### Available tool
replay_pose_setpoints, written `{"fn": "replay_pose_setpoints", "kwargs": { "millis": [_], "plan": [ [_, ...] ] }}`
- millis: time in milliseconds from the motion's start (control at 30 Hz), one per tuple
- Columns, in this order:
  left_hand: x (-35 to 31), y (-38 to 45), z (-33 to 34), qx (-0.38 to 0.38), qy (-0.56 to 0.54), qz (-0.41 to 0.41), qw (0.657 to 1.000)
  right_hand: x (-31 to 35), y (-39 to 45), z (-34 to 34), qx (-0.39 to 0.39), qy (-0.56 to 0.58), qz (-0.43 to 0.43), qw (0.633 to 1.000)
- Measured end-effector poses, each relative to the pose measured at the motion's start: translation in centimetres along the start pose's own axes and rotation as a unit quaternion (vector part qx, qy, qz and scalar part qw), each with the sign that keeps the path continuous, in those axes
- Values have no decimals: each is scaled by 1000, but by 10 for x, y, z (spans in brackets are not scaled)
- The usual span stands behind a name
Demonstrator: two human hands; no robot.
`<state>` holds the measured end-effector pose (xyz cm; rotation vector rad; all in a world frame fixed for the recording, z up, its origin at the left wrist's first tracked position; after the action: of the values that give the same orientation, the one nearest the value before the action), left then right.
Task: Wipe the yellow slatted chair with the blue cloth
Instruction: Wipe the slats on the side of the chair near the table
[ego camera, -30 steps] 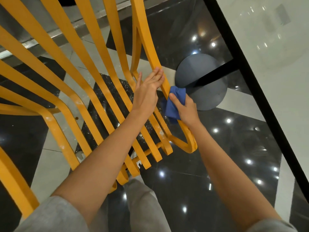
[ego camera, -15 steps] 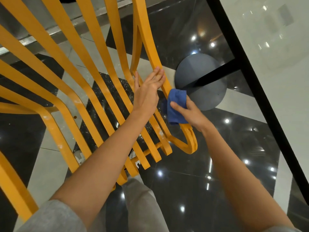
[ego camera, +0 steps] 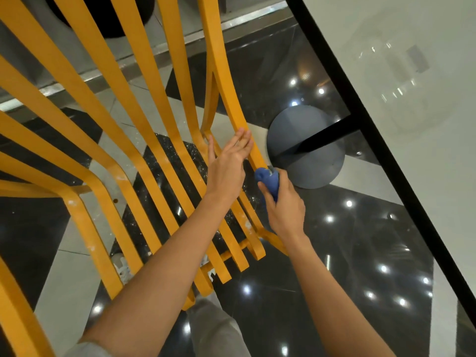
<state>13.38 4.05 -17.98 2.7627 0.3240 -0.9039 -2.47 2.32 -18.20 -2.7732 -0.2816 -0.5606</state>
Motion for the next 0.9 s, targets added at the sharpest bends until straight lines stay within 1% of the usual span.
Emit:
{"fn": "replay_pose_setpoints", "kwargs": {
  "millis": [67,133,167,200,300,333,400,433,500,567,600,667,733,800,867,900],
  "plan": [
    [-1,0,3,1,0,4,1000,-6,16,5,11,-3,62,998],
    [0,-1,3,-3,-5,2,1000,-12,28,8,31,43,120,991],
    [1,-1,3,-4,-7,1,1000,-13,29,7,32,60,130,989],
    [1,-1,3,-3,-8,2,1000,-13,26,5,29,56,126,990],
    [1,-1,3,8,-2,1,1000,-12,-1,2,16,16,76,997],
    [1,-1,3,11,-2,-1,1000,-14,-11,-2,5,19,70,997],
    [0,-1,2,12,-4,-7,1000,-20,-18,-6,-24,27,77,996],
    [0,-1,2,11,-8,-10,1000,-23,-14,-6,-30,26,94,995],
    [-1,-1,3,11,-16,-15,1000,-31,2,3,-6,50,144,988],
    [-2,-1,2,10,-20,-16,1000,-39,15,12,41,143,188,971],
    [-2,-1,1,14,-18,-17,1000,-43,17,15,64,179,195,962],
    [-4,-1,1,28,-10,-18,999,-46,11,17,122,238,185,946],
    [-11,-4,2,40,-3,-13,999,-42,3,16,174,273,147,935],
    [-23,-11,7,43,-14,4,999,-36,7,10,182,264,106,941],
    [-36,-23,19,48,-43,23,998,-31,16,5,176,248,89,948],
    [-40,-30,24,49,-59,26,997,-31,19,3,183,251,90,946]
  ]
}}
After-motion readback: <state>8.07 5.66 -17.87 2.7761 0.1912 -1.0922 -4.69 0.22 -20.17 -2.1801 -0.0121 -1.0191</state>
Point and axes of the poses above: each hand's wrist, its own y-axis towards the middle knuckle, its own z-axis out of the palm, x = y × z, the point moved 10 cm from there along y, towards the middle knuckle, and after that the axes turned 10 degrees about z, right-handed, at the moved point
